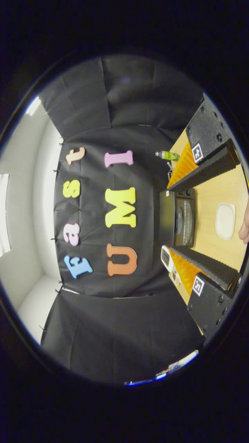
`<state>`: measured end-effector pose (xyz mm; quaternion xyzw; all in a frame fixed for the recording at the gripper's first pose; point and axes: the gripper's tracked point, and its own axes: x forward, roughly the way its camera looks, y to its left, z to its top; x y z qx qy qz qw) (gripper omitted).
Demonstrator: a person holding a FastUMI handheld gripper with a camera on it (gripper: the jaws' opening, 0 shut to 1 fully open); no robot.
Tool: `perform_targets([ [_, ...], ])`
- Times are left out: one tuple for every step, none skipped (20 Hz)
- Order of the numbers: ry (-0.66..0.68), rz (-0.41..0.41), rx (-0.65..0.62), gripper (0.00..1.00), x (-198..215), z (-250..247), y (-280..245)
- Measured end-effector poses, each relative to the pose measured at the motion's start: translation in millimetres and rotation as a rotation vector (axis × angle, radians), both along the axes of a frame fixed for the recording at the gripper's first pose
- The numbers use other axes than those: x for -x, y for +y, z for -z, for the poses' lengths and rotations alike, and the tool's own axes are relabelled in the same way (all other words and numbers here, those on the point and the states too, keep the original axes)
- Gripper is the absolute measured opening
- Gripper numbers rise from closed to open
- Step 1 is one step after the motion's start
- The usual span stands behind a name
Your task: Open the toaster oven, put the food inside, and close the toaster oven door.
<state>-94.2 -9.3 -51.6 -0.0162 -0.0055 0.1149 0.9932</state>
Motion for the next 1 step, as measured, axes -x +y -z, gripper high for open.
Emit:
perform_targets([
  [0.0,-0.001,0.001,1.0,-0.1,1.1,-0.4],
])
